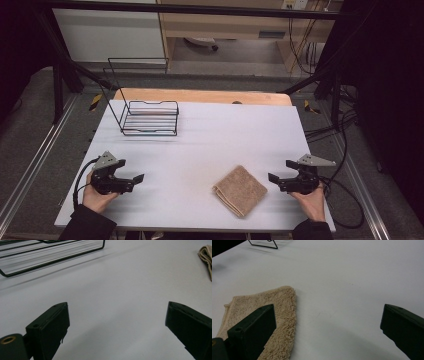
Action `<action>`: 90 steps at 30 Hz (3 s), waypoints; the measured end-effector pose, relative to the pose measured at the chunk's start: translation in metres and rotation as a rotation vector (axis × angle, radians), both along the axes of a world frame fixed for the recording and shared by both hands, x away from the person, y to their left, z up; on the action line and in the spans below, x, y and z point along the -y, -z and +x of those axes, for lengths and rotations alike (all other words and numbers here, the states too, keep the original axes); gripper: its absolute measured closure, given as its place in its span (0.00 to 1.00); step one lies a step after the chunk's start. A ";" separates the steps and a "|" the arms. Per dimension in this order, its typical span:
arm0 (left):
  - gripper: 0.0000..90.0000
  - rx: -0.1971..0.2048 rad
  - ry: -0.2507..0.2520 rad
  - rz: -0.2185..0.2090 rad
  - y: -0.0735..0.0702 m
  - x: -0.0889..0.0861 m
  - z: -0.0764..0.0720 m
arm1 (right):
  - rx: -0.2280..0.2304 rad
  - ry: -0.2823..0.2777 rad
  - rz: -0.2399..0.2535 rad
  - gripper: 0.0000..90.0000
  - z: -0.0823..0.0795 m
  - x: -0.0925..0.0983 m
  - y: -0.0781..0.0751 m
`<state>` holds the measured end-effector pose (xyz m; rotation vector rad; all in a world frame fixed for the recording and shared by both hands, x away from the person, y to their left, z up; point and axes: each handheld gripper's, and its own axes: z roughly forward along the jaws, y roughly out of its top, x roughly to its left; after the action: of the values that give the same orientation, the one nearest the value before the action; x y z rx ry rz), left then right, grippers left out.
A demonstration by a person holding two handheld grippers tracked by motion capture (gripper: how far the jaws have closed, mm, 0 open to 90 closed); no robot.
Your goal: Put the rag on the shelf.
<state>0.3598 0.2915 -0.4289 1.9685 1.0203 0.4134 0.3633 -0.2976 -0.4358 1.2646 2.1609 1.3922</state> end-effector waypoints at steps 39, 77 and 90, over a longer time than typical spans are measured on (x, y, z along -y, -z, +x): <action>0.15 -0.072 0.113 0.014 -0.017 0.100 -0.001 | -0.086 -0.094 -0.043 0.28 0.000 -0.045 0.004; 0.70 -0.285 0.299 0.070 0.015 0.250 0.012 | -0.188 -0.126 -0.088 0.70 0.000 -0.058 0.017; 0.91 -0.331 0.305 0.032 0.013 0.249 0.013 | -0.242 -0.125 -0.068 0.93 0.003 -0.064 0.016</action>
<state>0.3724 0.0425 -0.4420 2.2245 0.8931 -0.0673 0.3660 -0.2340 -0.4515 1.3544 2.4643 1.2548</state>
